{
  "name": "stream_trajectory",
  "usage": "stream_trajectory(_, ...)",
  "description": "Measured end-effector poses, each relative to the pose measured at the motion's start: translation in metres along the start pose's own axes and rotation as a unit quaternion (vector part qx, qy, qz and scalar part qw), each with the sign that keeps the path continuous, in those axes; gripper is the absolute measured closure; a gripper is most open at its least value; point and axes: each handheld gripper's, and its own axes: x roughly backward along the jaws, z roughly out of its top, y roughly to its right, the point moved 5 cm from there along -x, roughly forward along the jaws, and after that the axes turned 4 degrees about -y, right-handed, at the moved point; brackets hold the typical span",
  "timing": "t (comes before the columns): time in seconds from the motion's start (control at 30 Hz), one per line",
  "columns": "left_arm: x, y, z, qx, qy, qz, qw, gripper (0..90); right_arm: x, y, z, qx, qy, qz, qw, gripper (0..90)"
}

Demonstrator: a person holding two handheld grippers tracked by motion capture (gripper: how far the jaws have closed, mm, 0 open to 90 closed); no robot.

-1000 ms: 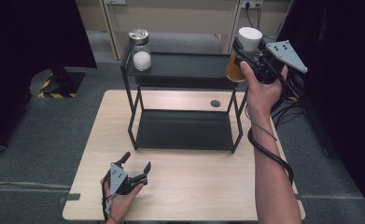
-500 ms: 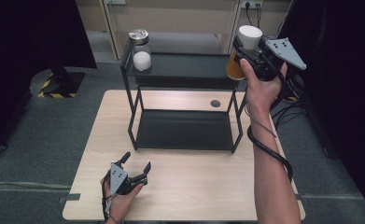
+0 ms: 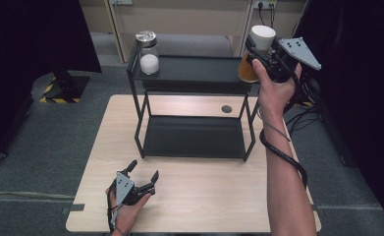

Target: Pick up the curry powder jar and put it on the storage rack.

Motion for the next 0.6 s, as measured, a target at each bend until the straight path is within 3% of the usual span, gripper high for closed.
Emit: stream_trajectory(0.6,-0.0001,-0.0002,0.0,0.0,0.0,0.0,1.0,11.4,-0.0101,0.0011,0.0005,-0.001,-0.006,-0.006,1.0,34.0)
